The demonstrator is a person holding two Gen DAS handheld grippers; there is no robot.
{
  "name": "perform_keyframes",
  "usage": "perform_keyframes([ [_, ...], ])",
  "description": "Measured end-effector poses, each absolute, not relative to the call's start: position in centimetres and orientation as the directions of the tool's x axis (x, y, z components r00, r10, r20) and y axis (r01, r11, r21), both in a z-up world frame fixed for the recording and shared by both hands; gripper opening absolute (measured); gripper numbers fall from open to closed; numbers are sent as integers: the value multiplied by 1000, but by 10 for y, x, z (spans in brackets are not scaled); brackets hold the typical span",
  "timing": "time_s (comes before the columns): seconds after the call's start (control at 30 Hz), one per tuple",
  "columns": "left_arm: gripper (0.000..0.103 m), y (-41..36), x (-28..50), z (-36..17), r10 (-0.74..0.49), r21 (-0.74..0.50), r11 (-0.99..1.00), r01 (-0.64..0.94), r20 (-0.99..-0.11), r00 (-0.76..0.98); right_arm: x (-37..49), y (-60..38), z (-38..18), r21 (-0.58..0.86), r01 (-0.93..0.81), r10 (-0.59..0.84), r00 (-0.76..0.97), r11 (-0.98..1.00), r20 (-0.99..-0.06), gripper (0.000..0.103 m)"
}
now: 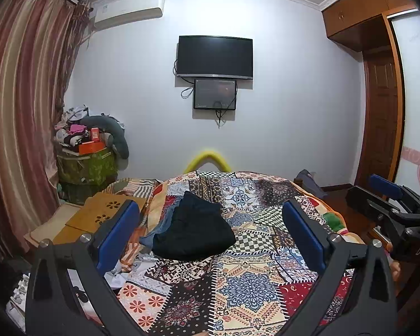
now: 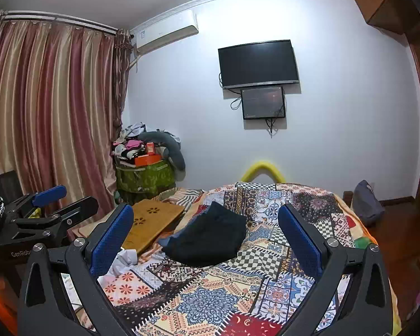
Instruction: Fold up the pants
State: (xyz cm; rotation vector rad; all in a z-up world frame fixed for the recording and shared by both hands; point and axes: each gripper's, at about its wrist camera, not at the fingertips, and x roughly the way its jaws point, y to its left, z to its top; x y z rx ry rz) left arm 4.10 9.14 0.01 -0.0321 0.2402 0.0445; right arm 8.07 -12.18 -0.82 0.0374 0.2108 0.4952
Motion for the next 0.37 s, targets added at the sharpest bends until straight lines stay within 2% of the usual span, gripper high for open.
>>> perform_keyframes([
  [0.37, 103, 90, 42, -2, 24, -30, 999, -33, -251, 968, 80, -121, -8, 87, -468, 476, 858, 879, -195, 102],
])
